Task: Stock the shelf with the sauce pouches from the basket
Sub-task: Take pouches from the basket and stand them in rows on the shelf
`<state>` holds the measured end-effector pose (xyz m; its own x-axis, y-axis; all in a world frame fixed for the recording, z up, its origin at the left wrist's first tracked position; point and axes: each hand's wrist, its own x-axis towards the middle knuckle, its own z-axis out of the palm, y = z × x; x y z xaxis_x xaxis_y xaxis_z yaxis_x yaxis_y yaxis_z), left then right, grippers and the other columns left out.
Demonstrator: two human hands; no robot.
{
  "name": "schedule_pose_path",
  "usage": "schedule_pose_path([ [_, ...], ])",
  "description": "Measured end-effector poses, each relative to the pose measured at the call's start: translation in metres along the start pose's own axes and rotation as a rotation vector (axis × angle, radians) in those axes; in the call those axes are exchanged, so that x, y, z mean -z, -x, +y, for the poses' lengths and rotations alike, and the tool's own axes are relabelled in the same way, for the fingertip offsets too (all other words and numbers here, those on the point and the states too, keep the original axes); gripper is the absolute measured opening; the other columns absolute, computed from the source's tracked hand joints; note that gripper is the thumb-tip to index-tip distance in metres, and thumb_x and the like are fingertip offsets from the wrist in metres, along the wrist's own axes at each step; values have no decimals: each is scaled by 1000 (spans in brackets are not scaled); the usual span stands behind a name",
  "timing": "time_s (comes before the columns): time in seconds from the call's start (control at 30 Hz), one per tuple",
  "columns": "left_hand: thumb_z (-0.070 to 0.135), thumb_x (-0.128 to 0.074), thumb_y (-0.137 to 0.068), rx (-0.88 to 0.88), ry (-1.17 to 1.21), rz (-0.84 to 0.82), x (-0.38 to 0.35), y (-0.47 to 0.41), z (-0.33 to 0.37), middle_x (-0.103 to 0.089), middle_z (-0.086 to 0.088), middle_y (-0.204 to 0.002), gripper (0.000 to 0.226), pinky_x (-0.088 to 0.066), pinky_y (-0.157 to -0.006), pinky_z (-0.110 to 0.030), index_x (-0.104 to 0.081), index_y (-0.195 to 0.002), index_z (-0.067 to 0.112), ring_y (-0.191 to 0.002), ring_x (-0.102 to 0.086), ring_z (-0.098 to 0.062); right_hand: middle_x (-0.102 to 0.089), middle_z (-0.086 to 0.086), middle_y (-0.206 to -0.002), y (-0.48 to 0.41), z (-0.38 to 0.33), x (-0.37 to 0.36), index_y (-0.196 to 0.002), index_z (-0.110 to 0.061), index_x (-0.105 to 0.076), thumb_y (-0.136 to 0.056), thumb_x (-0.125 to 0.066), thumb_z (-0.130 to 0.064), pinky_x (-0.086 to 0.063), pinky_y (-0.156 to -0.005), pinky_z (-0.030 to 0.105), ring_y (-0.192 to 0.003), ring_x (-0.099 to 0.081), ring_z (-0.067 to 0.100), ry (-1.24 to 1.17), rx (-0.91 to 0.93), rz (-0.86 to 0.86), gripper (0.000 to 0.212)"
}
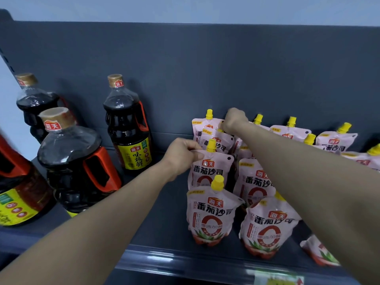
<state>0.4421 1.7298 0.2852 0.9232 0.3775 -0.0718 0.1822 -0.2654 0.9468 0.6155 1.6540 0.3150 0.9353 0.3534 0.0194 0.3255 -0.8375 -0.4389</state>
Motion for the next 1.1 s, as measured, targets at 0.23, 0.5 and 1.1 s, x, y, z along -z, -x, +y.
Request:
schedule_pose_path([
  [0.23, -1, -57, -87, 31, -1, -35, 0, 0, 2, -64, -5, -76, 23, -53, -86, -43, -62, -69, 12, -83, -61, -23, -43, 5, -66, 0, 0, -2, -61, -8, -41, -86, -63, -7, -31, -42, 24, -74, -51, 25, 7, -31, -10, 34],
  [0.5, -8, -53, -86, 79, 12, -106, 4, 4, 7, -65, 1, -84, 33, -54, -77, -28, -63, -74, 21, -83, -61, -15, -46, 3, -68, 5, -9, 5, -63, -9, -41, -86, -66, -22, -43, -56, 25, -73, -52, 20, -15, -59, -62, 36],
  [1.1, -20, -31, -82, -15, 60, 197, 19, 10, 21, -61, -3, -77, 42, -51, -61, -17, -62, -79, 9, -72, -58, -13, -51, 1, -74, 29, -24, 27, -65, -13, -51, -85, -68, -17, -41, -61, 24, -72, -48, 17, 19, 167, -58, 27],
])
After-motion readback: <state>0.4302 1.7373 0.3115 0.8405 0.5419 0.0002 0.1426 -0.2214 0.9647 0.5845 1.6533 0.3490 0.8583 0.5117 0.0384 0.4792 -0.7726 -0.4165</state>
